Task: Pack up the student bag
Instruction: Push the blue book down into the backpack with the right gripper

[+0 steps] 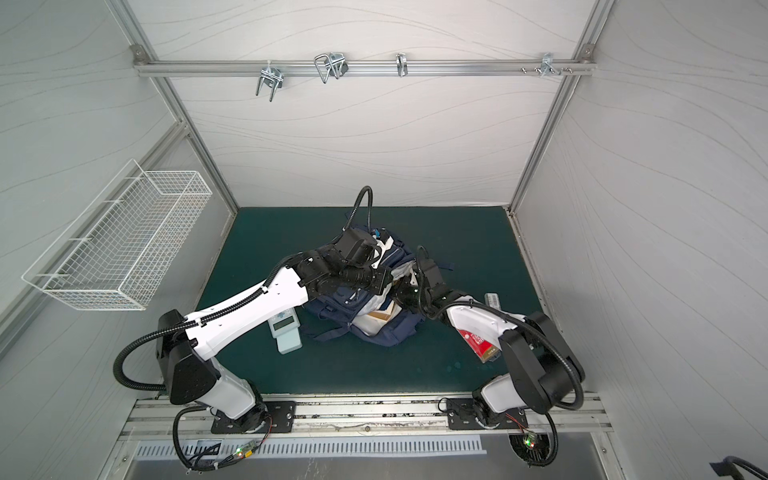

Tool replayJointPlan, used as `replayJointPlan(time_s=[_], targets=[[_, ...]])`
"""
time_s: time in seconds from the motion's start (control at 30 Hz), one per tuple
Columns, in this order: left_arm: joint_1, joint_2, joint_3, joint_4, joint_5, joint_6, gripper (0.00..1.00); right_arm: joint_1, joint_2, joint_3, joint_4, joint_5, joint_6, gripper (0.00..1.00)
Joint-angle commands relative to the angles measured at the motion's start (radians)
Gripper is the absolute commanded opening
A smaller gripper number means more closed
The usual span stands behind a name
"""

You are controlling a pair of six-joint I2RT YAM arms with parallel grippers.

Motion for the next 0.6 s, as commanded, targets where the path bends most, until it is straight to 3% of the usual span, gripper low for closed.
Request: replayJointPlan(time_s=[0.0,0.1,0.2,0.3,0.37,0.5,0.57], targets=[[0.011,-0.028,0.060,0.166,0.074,-0.048,0.00,0.019,0.049,0.051,0.065,0.017,0.011,0.17],[0.030,-0.022,0.030,0.185,0.094,-0.071,0.00,0.021,0.030,0.064,-0.066,0.054,-0.023,0.45],[0.052,-0.010,-0.008,0.209,0.118,-0.106,0.00,0.009,-0.044,0.047,-0.243,0.117,-0.057,0.61],[0.061,-0.001,-0.040,0.229,0.136,-0.123,0.00,-0.013,-0.171,0.004,-0.370,0.143,-0.107,0.71],[0.062,0.001,-0.055,0.244,0.142,-0.132,0.00,-0.015,-0.260,0.011,-0.516,0.199,-0.145,0.76],[0.068,0.008,-0.068,0.244,0.132,-0.151,0.03,-0.045,-0.416,0.048,-0.761,0.267,-0.225,0.74],[0.078,0.007,-0.074,0.238,0.139,-0.171,0.27,-0.047,-0.480,0.079,-0.855,0.300,-0.269,0.71]])
